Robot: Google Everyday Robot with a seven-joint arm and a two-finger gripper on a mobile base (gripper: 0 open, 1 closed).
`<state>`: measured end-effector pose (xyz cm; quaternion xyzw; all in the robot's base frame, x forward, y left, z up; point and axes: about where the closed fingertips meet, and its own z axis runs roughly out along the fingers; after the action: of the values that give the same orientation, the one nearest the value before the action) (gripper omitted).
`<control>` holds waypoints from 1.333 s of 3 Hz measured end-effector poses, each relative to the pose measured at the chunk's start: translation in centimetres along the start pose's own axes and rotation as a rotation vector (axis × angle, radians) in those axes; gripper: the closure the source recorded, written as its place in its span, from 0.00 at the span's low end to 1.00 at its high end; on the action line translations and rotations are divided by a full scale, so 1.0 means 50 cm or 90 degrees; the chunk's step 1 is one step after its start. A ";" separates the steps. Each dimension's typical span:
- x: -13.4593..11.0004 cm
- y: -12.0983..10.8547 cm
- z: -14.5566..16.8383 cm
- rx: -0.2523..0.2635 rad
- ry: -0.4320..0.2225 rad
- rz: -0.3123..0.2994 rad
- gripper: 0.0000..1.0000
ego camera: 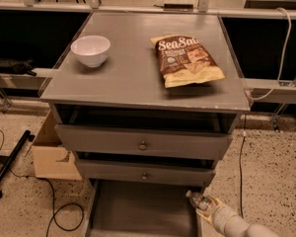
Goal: Pick water bottle from bottom drawer and place on counter
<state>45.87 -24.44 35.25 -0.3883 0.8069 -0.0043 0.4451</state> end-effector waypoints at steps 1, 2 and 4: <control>0.000 0.001 0.001 -0.001 0.000 0.000 1.00; -0.037 0.016 -0.020 -0.001 -0.012 -0.068 1.00; -0.151 0.079 -0.171 0.013 -0.137 -0.212 1.00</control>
Offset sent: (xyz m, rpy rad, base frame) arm -0.0052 0.0119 0.0232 -0.1243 -0.0667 0.0900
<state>39.52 -19.82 44.45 -0.5102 0.6791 -0.0441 0.5259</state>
